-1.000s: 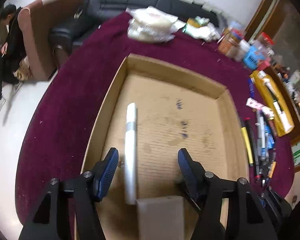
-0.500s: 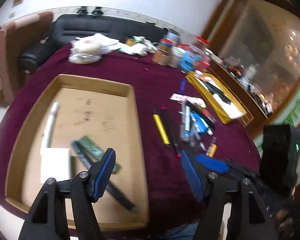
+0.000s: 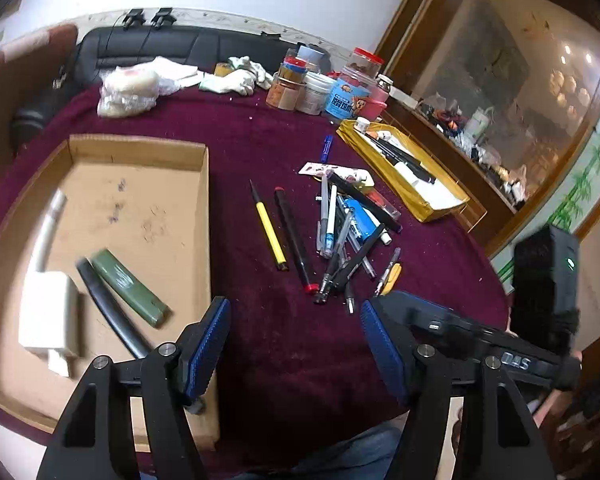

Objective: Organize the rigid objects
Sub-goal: 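Move both open tools back over the pile of pens, then grasp the yellow mechanical pencil with the right tool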

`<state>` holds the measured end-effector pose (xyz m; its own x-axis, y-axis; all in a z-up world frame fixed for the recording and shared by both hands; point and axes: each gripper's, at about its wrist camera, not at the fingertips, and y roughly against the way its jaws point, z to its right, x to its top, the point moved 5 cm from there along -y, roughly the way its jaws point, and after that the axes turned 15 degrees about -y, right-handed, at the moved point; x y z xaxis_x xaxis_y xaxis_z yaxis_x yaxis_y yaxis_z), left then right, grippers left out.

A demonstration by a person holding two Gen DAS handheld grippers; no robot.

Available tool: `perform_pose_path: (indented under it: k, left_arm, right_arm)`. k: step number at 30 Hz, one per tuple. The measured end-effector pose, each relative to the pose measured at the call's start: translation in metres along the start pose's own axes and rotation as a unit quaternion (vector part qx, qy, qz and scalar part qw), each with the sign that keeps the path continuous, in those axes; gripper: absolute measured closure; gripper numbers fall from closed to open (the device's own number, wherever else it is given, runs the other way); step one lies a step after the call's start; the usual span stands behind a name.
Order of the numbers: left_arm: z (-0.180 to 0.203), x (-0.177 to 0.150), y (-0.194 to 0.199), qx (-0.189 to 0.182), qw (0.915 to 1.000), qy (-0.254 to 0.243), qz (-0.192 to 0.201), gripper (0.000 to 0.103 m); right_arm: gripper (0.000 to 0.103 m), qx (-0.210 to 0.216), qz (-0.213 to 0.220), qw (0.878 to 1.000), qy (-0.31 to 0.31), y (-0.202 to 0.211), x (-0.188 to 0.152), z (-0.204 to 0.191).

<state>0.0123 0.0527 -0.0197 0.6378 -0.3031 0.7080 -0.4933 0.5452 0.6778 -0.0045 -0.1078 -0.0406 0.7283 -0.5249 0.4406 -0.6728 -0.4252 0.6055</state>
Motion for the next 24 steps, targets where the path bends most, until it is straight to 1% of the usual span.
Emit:
perform_pose_path:
  k: [1, 3, 6, 8, 10, 11, 13, 14, 15, 16, 18, 19, 21, 24]
  left_arm:
    - [0.001, -0.002, -0.006, -0.011, 0.9999, 0.012, -0.001, 0.032]
    - [0.006, -0.004, -0.017, -0.033, 0.9993, 0.017, -0.006, 0.032]
    - [0.014, -0.003, -0.032, -0.043, 0.9988, 0.021, -0.013, 0.032]
    - [0.019, 0.0, -0.037, -0.048, 0.9986, 0.017, -0.018, 0.032]
    - [0.022, 0.002, -0.038, -0.043, 0.9989, 0.01, -0.017, 0.032]
    - [0.023, 0.002, -0.038, -0.039, 0.9991, 0.007, -0.016, 0.032]
    - [0.024, 0.001, -0.04, -0.033, 0.9993, 0.005, -0.019, 0.032]
    - [0.024, 0.001, -0.041, -0.033, 0.9992, 0.004, -0.022, 0.032]
    - [0.025, 0.001, -0.042, -0.033, 0.9992, 0.003, -0.024, 0.032]
    - [0.025, 0.001, -0.042, -0.032, 0.9992, 0.002, -0.025, 0.032]
    - [0.027, 0.001, -0.043, -0.027, 0.9993, -0.006, -0.026, 0.032]
    - [0.028, 0.001, -0.042, -0.024, 0.9993, -0.01, -0.026, 0.032]
    - [0.029, 0.002, -0.041, -0.022, 0.9994, -0.016, -0.022, 0.032]
    - [0.028, 0.003, -0.044, -0.022, 0.9994, -0.013, -0.025, 0.032]
  right_arm:
    - [0.032, -0.007, 0.01, 1.0, -0.001, 0.008, 0.0, 0.006]
    - [0.032, -0.01, 0.021, 1.0, -0.007, 0.02, 0.004, 0.016]
    - [0.032, -0.021, 0.046, 0.998, -0.027, 0.036, 0.015, 0.039]
    - [0.035, -0.028, 0.048, 0.997, -0.051, 0.037, 0.023, 0.055]
    - [0.044, -0.034, 0.039, 0.996, -0.079, 0.03, 0.026, 0.07]
    - [0.046, -0.035, 0.032, 0.995, -0.09, 0.026, 0.026, 0.076]
    - [0.056, -0.049, 0.019, 0.993, -0.102, 0.015, 0.026, 0.081]
    - [0.058, -0.062, 0.016, 0.992, -0.107, 0.009, 0.026, 0.083]
    - [0.061, -0.076, 0.014, 0.991, -0.113, 0.002, 0.028, 0.084]
    - [0.064, -0.082, 0.015, 0.99, -0.117, -0.002, 0.028, 0.084]
    - [0.07, -0.11, 0.027, 0.986, -0.125, -0.009, 0.031, 0.083]
    - [0.071, -0.135, 0.035, 0.983, -0.119, -0.013, 0.033, 0.081]
    - [0.072, -0.17, 0.044, 0.979, -0.106, -0.018, 0.033, 0.075]
    - [0.083, -0.231, 0.056, 0.969, -0.067, -0.024, 0.026, 0.066]
